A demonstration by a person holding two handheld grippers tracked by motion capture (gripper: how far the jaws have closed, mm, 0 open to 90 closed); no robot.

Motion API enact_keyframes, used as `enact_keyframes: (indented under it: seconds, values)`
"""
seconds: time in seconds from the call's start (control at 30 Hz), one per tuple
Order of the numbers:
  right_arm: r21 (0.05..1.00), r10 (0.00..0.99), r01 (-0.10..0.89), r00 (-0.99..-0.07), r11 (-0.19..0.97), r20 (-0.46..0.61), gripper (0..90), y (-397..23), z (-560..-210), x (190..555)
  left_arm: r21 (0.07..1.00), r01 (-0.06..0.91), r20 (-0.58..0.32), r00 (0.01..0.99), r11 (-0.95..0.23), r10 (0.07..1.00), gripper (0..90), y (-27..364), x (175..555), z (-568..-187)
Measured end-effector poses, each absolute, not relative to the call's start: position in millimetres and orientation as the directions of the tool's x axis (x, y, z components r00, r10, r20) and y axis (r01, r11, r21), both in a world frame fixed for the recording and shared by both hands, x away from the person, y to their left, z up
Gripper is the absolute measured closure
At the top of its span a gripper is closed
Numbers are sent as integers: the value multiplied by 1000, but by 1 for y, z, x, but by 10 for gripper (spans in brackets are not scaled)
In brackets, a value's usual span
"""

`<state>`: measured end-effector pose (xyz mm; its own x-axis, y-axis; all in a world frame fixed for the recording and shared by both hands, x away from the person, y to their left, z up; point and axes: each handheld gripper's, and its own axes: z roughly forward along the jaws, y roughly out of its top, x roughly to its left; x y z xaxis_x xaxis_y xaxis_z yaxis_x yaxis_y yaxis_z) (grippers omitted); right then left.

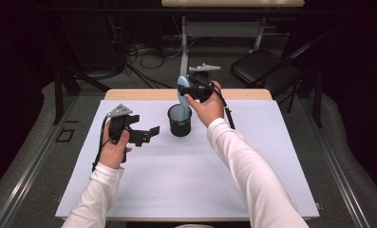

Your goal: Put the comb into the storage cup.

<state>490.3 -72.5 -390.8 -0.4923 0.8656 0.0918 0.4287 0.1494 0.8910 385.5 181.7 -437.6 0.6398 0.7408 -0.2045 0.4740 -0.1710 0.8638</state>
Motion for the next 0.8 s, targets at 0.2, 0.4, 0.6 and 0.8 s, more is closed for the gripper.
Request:
enact_keyframes:
  seconds: [0.2, 0.4, 0.6, 0.8]
  values:
    - [887, 864, 432, -496, 161, 85, 510, -69, -394, 491, 864, 474, -204, 639, -171, 741, 5, 182, 385, -437]
    - [882, 862, 437, -502, 180, 73, 509, -66, -399, 491, 862, 475, -203, 640, -174, 741, 5, 182, 386, -438]
    - [878, 862, 441, -502, 187, 68, 507, -64, -406, 492, 860, 480, -207, 638, -173, 742, 5, 181, 387, -439]
    - [878, 861, 439, -504, 188, 67, 502, -65, -411, 492, 858, 481, -204, 639, -178, 742, 5, 181, 387, -440]
